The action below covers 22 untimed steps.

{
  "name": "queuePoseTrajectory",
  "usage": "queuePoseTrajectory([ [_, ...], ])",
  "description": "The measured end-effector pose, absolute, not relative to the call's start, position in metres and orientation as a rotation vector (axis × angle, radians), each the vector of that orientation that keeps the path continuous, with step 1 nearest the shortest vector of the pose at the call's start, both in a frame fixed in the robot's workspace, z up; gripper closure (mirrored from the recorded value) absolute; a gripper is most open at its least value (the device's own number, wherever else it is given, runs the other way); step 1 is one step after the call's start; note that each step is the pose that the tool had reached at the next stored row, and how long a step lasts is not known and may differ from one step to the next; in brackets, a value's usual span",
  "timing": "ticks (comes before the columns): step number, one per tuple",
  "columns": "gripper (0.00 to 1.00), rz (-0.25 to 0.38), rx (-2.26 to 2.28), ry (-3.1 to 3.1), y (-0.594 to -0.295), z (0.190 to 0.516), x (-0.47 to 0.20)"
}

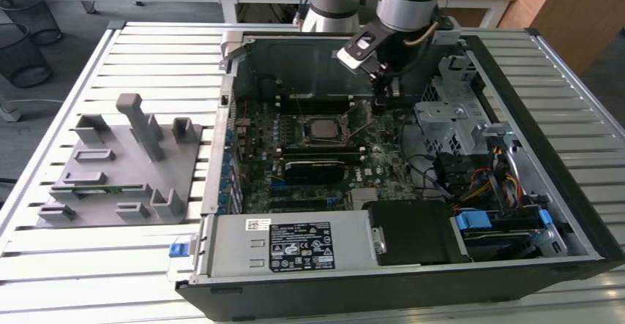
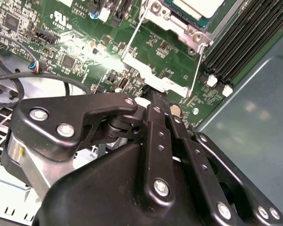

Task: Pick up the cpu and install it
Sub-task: 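Close the cpu cover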

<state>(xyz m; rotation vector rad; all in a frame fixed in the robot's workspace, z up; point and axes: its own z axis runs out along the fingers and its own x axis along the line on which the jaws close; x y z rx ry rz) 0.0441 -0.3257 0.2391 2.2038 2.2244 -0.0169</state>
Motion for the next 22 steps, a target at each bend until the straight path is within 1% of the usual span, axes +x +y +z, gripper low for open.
queuePoseTrajectory([
  [22, 0.89, -0.017, 2.204, 2.224, -0.326, 0.239, 0.013],
])
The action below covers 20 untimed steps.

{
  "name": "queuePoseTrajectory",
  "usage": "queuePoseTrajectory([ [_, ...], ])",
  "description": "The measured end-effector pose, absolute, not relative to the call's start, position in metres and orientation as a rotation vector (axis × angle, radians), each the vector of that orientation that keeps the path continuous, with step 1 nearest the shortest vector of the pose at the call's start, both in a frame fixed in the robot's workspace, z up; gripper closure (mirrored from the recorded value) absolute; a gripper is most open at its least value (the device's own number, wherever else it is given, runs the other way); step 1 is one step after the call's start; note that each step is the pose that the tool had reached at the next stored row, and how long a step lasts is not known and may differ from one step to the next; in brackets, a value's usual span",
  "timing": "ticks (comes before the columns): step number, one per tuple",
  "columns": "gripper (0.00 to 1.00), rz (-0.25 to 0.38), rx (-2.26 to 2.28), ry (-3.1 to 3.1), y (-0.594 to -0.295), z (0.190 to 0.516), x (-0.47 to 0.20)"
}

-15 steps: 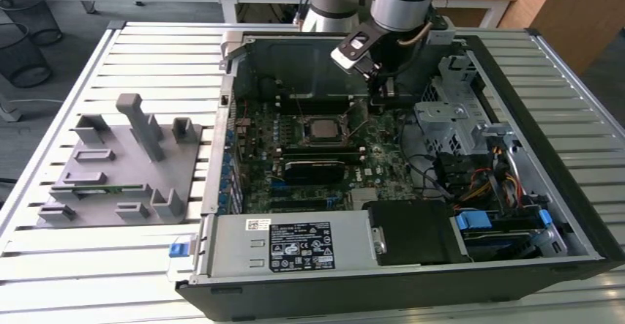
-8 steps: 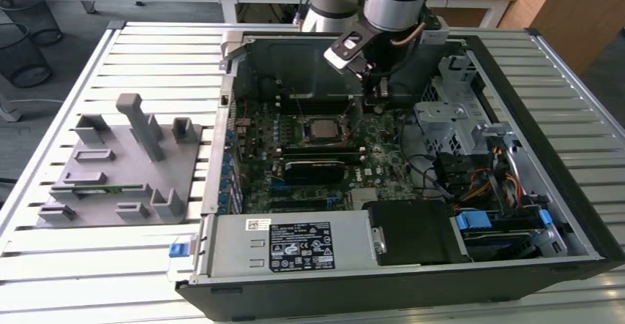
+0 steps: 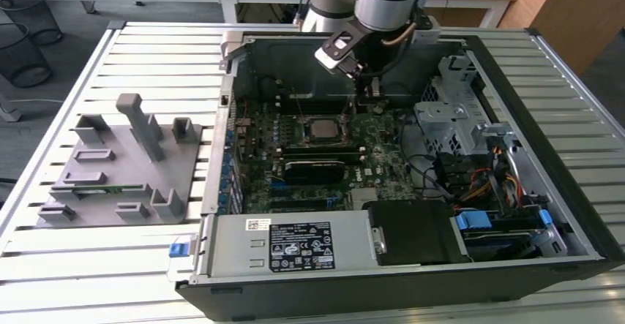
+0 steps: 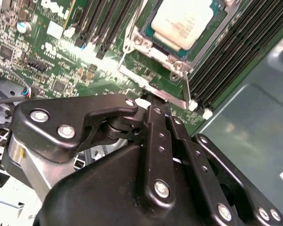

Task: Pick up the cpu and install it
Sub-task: 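Close the cpu cover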

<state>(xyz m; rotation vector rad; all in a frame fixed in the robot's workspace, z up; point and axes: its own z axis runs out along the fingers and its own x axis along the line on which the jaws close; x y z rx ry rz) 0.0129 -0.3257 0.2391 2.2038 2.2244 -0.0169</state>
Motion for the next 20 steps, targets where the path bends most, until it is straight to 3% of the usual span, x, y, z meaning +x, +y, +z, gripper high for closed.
queuePoseTrajectory([
  [20, 0.89, -0.017, 2.204, 2.224, -0.326, 0.238, -0.019],
])
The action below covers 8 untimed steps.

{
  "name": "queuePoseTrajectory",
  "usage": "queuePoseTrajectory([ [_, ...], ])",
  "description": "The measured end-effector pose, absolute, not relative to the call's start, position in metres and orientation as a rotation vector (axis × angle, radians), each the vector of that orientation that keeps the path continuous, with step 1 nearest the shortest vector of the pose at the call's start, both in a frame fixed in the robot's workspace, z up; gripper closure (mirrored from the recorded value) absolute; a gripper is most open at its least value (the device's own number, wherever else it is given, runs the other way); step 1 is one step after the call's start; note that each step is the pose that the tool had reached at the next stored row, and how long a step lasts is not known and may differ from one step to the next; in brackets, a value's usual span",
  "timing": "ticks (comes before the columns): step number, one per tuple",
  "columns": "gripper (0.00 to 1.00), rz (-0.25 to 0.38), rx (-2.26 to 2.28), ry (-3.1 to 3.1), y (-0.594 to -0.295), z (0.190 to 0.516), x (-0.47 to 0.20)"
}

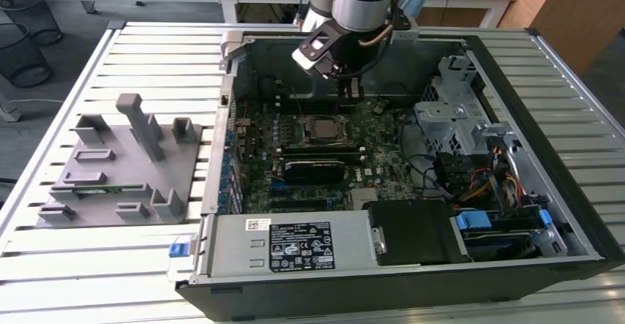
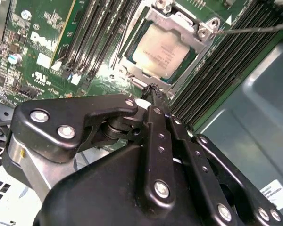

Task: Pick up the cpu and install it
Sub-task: 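Close the cpu cover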

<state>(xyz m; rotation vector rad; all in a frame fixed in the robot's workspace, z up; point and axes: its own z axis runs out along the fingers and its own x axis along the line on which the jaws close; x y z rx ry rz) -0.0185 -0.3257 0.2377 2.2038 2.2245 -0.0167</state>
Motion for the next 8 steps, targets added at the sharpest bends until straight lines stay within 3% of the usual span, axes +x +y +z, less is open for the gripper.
queuePoseTrajectory([
  [8, 0.89, -0.017, 2.203, 2.225, -0.333, 0.235, -0.032],
])
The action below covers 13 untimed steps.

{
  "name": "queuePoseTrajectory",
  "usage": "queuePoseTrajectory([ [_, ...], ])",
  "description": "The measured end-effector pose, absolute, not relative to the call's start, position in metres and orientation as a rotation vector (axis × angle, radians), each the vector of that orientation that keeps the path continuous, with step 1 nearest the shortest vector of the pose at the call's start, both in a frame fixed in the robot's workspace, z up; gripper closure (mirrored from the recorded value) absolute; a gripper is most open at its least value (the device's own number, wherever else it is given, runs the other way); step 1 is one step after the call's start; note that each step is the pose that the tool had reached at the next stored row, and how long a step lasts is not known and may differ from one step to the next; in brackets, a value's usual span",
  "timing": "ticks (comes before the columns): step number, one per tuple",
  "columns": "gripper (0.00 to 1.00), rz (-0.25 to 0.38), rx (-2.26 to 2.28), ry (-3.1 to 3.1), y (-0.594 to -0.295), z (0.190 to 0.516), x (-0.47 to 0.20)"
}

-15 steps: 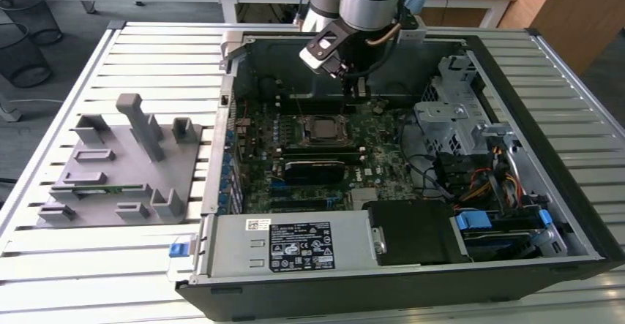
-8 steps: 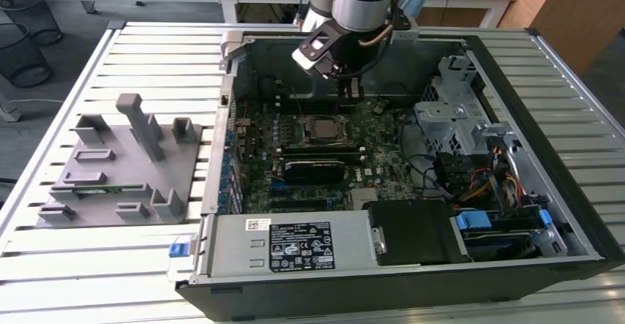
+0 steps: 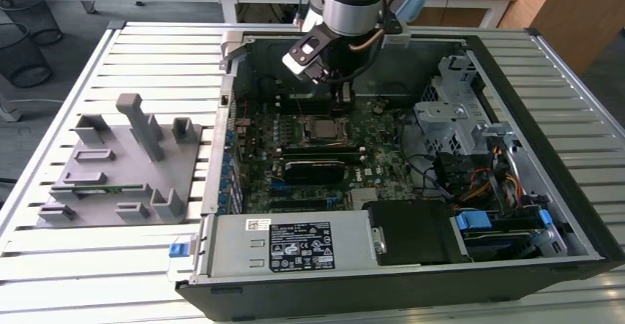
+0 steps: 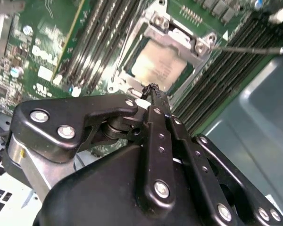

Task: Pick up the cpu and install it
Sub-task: 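Close the cpu cover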

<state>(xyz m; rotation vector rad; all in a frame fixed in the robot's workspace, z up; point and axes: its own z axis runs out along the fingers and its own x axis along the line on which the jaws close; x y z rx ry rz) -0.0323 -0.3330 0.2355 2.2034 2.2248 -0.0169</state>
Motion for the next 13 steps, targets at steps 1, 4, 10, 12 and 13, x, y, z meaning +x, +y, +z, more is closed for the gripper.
queuePoseTrajectory([
  [1, 0.89, -0.017, 2.203, 2.225, -0.335, 0.235, -0.035],
  [4, 0.89, -0.017, 2.199, 2.229, -0.336, 0.234, -0.038],
  [10, 0.89, -0.017, 2.193, 2.235, -0.336, 0.233, -0.048],
  [12, 0.89, -0.017, 2.194, 2.234, -0.336, 0.233, -0.05],
  [13, 0.89, -0.017, 2.194, 2.234, -0.336, 0.233, -0.05],
])
